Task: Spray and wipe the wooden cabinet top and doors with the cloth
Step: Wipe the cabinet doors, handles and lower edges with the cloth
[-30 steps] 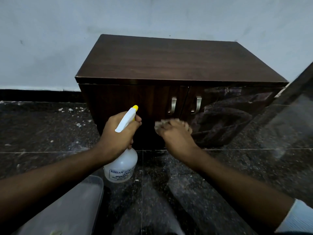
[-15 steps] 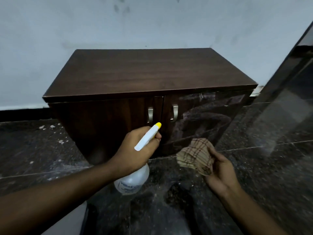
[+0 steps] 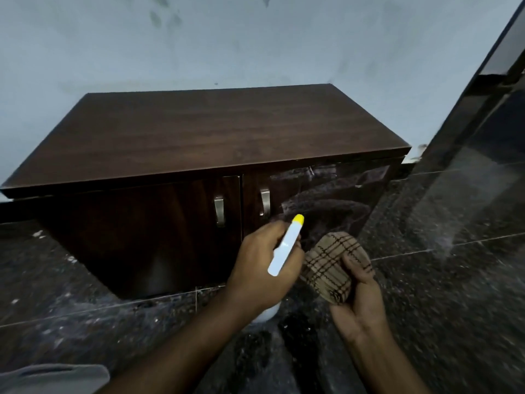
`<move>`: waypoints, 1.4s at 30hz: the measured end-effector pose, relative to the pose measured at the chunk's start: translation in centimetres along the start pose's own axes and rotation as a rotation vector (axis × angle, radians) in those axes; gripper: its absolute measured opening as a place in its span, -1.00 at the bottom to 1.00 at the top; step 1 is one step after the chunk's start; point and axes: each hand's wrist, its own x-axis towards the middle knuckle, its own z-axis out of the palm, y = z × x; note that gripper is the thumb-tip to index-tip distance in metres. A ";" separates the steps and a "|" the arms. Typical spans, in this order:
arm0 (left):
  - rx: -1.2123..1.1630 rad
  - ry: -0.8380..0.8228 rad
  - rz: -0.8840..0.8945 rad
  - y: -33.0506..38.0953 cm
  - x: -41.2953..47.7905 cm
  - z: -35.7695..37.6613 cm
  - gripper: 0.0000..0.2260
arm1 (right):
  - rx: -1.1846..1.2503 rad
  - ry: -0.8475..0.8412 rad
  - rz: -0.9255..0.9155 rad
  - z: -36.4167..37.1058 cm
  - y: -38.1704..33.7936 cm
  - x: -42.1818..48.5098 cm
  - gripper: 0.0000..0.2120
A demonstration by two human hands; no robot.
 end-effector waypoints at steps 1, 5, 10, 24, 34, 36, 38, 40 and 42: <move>0.005 0.002 0.009 0.4 0.4 0.3 -0.84 | -0.037 0.014 -0.070 0.7 -0.2 0.2 -0.63; -0.040 0.043 0.011 1.3 1.7 0.9 -0.81 | -0.185 0.161 -0.389 2.6 -1.3 1.3 -0.70; -0.129 0.056 -0.052 1.1 1.5 0.9 -0.84 | -0.378 0.214 -0.879 4.7 -2.0 3.4 -0.65; -0.160 0.106 -0.171 -1.2 0.2 -2.7 -0.89 | -1.322 -0.104 -1.294 3.9 2.3 9.5 -0.37; -0.170 0.161 -0.152 -1.1 -0.4 -4.0 -0.89 | -1.958 -0.494 -1.728 3.7 1.8 10.1 -0.25; -0.172 0.163 -0.154 -1.1 -0.4 -4.2 -0.89 | -1.728 -0.221 -1.526 4.8 1.8 9.8 -0.24; -0.180 0.159 -0.150 -1.0 -0.5 -4.1 -0.89 | -1.466 0.010 -1.270 7.4 2.3 8.8 -0.26; -0.182 0.158 -0.148 -0.9 -0.5 -4.0 -0.89 | -1.540 -0.057 -1.292 8.9 3.4 8.1 -0.26; -0.191 0.159 -0.150 -0.8 -0.5 -3.8 -0.89 | -1.780 -0.350 -1.517 8.2 3.8 8.2 -0.28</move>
